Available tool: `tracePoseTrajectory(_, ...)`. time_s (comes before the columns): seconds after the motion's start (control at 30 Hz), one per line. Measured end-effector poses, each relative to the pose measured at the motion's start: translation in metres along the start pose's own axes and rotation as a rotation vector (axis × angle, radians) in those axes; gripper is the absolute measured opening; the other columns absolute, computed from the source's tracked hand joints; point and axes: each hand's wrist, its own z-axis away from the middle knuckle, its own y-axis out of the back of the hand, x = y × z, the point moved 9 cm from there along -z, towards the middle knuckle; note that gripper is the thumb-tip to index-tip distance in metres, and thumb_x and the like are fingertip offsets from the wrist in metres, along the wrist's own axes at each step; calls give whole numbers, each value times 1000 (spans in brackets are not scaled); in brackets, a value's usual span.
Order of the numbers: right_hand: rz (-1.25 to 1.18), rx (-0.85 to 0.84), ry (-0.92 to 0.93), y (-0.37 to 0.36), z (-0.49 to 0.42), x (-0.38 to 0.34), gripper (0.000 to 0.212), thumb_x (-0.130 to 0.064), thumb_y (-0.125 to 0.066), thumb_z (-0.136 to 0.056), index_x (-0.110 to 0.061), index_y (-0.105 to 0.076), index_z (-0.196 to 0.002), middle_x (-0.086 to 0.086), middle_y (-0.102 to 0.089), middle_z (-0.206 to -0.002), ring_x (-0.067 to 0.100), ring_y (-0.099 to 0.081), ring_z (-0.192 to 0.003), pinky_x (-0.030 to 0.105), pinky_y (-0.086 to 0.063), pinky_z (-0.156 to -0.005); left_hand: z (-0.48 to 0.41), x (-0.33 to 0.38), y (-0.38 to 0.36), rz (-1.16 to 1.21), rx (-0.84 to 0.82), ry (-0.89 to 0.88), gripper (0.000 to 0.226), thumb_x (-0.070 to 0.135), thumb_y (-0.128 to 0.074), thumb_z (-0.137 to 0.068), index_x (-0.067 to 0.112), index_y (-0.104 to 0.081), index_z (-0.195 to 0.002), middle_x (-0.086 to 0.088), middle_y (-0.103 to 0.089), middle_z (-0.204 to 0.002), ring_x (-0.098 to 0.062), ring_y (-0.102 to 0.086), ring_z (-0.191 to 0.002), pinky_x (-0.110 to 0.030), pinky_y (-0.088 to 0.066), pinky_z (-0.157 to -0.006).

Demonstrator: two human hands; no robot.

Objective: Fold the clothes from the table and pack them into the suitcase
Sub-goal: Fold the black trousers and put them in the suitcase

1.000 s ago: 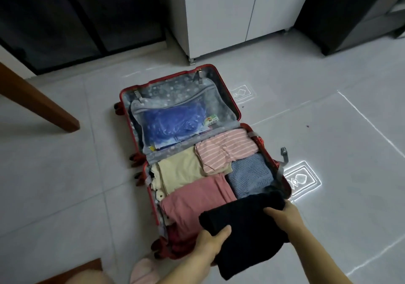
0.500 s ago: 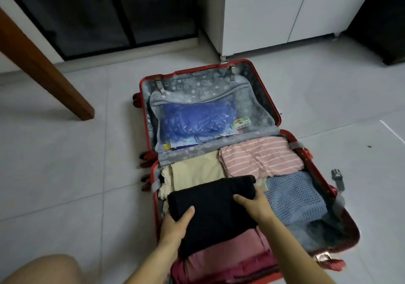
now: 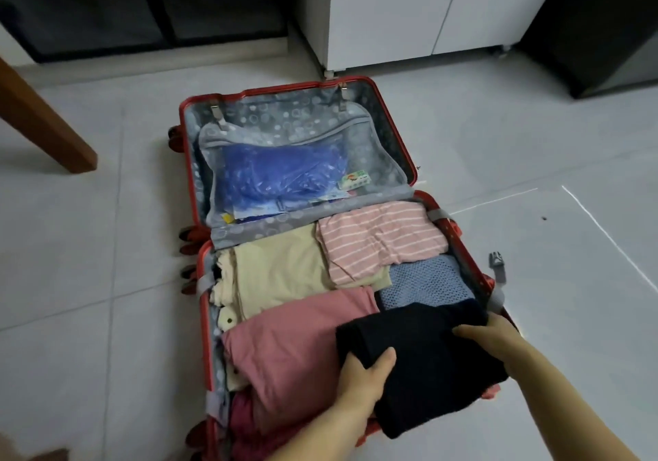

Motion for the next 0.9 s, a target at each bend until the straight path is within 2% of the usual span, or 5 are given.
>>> tracePoseTrajectory(0.17, 191, 106, -97, 36, -31, 31, 32, -18, -74, -76, 1, -61, -98, 10, -60, -78, 25, -60, -75, 32, -46, -70, -10, -8, -68, -36, -105, 89, 28, 42, -71, -80, 20, -59, -93, 1, -67, -102, -20, -65, -99, -30, -52, -89)
tracePoseTrajectory(0.4, 291, 44, -92, 57, -48, 9, 37, -25, -75, -73, 1, -61, -95, 13, -63, -81, 25, -62, -71, 29, -46, -62, 6, -14, -93, 86, -225, 218, 40, 45, -76, -68, 17, -64, -94, -2, -72, -96, -20, -69, -89, -40, -58, -80)
tracePoseTrajectory(0.5, 240, 84, -68, 87, -23, 3, 29, -24, -75, -73, 1, -63, -83, 16, -64, -77, 28, -63, -68, 29, -47, -56, 32, -6, -110, 87, -337, 89, 70, 55, -87, -47, 17, -67, -102, 1, -71, -101, -15, -66, -89, -28, -56, -74)
tracePoseTrajectory(0.63, 127, 90, -71, 113, 6, 3, 24, -22, -74, -76, -1, -63, -83, 17, -66, -80, 32, -64, -72, 32, -49, -58, 43, 33, -83, -465, -14, -287, 120, 99, -44, -27, 31, -60, -124, 0, -31, -140, -14, -31, -133, -27, -26, -113)
tracePoseTrajectory(0.9, -77, 51, -40, 102, 4, -9, 19, -21, -70, -81, -7, -61, -88, 19, -67, -90, 35, -64, -82, 38, -53, -68, 44, 91, -64, -306, -6, -810, 66, 82, -51, -66, 41, -52, -117, 17, -51, -119, 2, -39, -123, -50, -26, -109)
